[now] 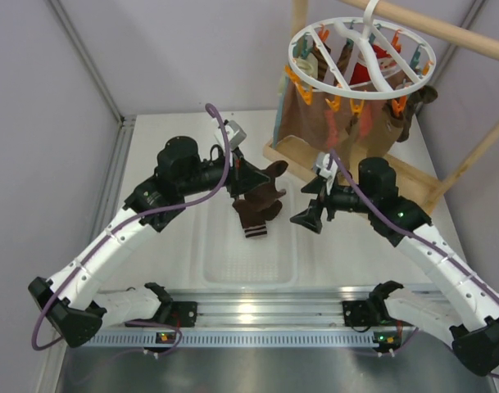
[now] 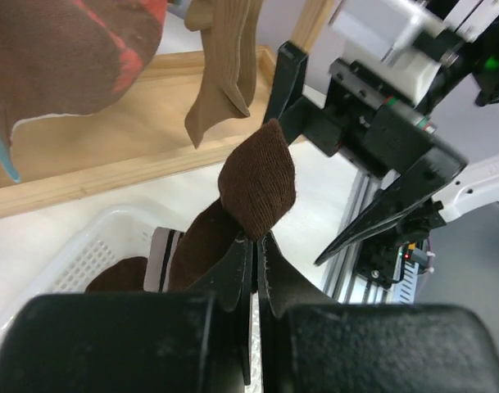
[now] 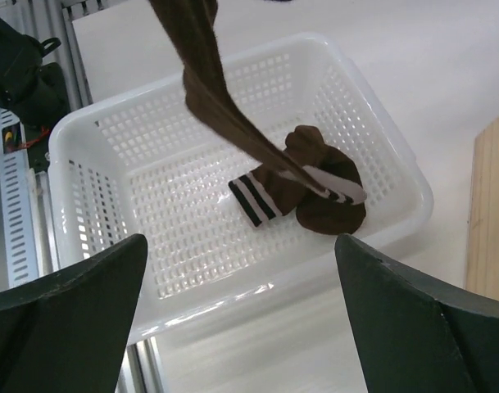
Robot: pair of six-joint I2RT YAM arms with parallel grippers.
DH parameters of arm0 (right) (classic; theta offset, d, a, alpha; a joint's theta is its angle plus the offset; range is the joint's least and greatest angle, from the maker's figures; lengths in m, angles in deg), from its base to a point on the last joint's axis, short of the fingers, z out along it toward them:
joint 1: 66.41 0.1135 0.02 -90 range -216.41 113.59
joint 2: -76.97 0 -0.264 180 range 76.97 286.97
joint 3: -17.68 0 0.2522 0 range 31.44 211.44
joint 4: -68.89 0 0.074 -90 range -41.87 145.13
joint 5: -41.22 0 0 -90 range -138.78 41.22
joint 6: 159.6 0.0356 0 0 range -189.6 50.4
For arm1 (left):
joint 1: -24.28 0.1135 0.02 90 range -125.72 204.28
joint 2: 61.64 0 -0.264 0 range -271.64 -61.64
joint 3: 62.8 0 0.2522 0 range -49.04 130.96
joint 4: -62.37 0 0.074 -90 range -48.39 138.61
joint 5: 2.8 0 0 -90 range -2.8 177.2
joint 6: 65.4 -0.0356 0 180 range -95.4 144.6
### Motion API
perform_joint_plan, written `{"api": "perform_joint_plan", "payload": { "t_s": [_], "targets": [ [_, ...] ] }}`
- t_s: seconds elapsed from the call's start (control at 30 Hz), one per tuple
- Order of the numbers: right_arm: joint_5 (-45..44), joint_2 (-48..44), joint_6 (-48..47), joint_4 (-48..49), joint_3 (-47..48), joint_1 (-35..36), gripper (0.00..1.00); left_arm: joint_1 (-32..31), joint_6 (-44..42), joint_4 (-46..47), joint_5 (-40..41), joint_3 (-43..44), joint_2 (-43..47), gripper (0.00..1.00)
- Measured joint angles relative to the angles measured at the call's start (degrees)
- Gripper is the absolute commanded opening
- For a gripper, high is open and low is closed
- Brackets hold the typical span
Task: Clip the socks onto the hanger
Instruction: Pick up the sock from the bin.
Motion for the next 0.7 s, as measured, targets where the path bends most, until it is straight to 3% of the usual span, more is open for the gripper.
{"api": "perform_joint_plan", "payload": {
  "t_s": [0.2, 0.37, 0.43, 0.6, 0.7],
  "targets": [
    [-2.97, 2.91, -2.25, 7.23, -2.62, 1.51, 0.93, 0.02, 1.75, 0.11, -2.64, 2.16, -0.66, 0.00],
    [-3.13, 6.12, -4.17, 9.57, -2.67, 3.21, 0.83, 0.04, 3.32, 0.74, -3.45, 4.79, -1.36, 0.00],
    [-2.84, 6.40, -4.46, 9.97, -2.95, 4.98, 0.74, 0.13, 4.09, 1.29, -3.43, 5.77, -1.77, 0.00],
    [-2.62, 6.03, -4.55, 10.69, -5.22, 10.84, 0.61, 0.50, 5.20, 2.19, -3.26, 6.64, -2.34, 0.00],
    [-2.67, 6.23, -4.24, 10.84, -5.97, 11.91, 0.46, 0.59, 5.57, 2.38, -3.17, 6.75, -2.62, 0.00]
  ]
}}
